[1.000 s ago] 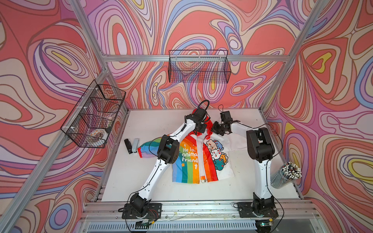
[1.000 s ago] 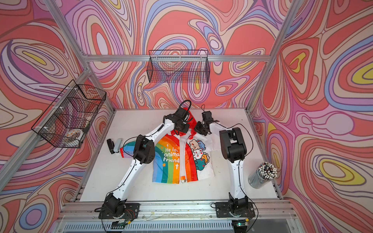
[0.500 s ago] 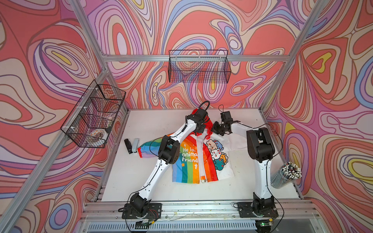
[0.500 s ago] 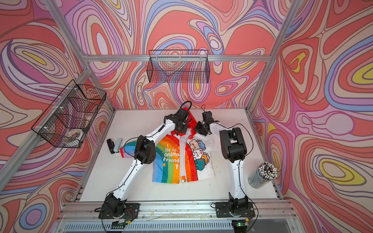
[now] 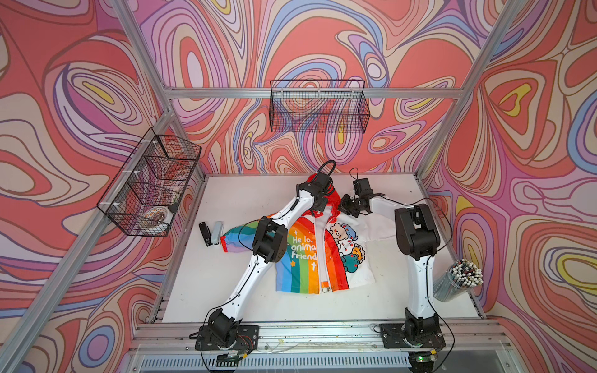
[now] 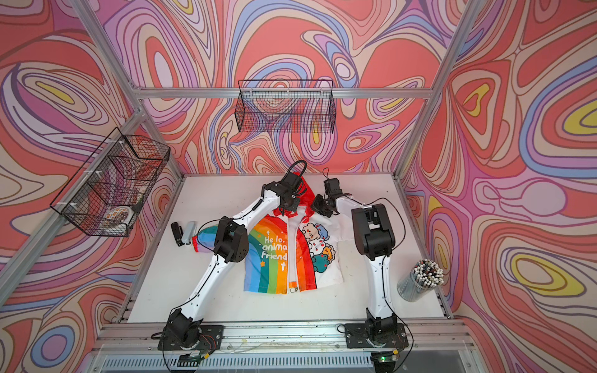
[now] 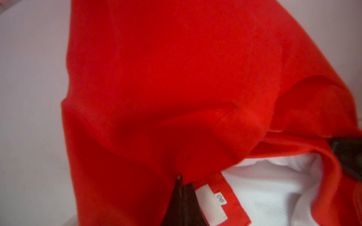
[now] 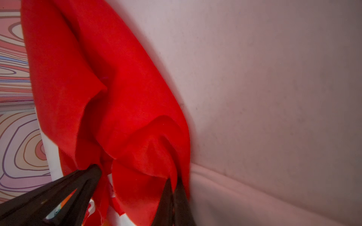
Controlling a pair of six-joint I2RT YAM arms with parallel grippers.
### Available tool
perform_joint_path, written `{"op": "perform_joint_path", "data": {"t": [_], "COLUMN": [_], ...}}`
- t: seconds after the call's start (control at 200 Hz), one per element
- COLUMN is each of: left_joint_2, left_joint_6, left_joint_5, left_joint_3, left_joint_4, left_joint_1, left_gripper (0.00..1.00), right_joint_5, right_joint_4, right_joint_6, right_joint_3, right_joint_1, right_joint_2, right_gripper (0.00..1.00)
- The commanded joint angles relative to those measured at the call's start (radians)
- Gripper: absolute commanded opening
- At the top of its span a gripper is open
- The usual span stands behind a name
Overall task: Unzip the jacket
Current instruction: Smooth out the jacket at the center of the board.
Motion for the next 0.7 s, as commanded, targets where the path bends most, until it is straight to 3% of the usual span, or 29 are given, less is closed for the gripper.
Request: {"op": "perform_joint_path", "data": {"t": [0.0,0.31,0.696], "left_joint_2": [-0.13,-0.253,-0.355], "left_joint_6": [0.018,-0.024,-0.191], "left_joint_5": [-0.073,-0.073,0.056], "left_joint_3": [-0.027,-0.173,-0.468], "left_joint_4": [-0.009,0.036,0.155], "left_joint_1": [0.011,0.065,0.16], "left_gripper": [0.0,0.0,0.0], "right_joint_5": [0.024,0.027,0.021], "right_joint_4": [-0.028,-0.03,-0.03], "right_joint_6": [0.001,-0.003,-0.005], "right_joint_3": [-0.028,-0.033,-0.035], "right_joint_1": [-0.008,-0.013,-0.015], "right_joint_2": [0.006,0.002,0.002], "right_gripper": [0.0,0.0,0.0]}}
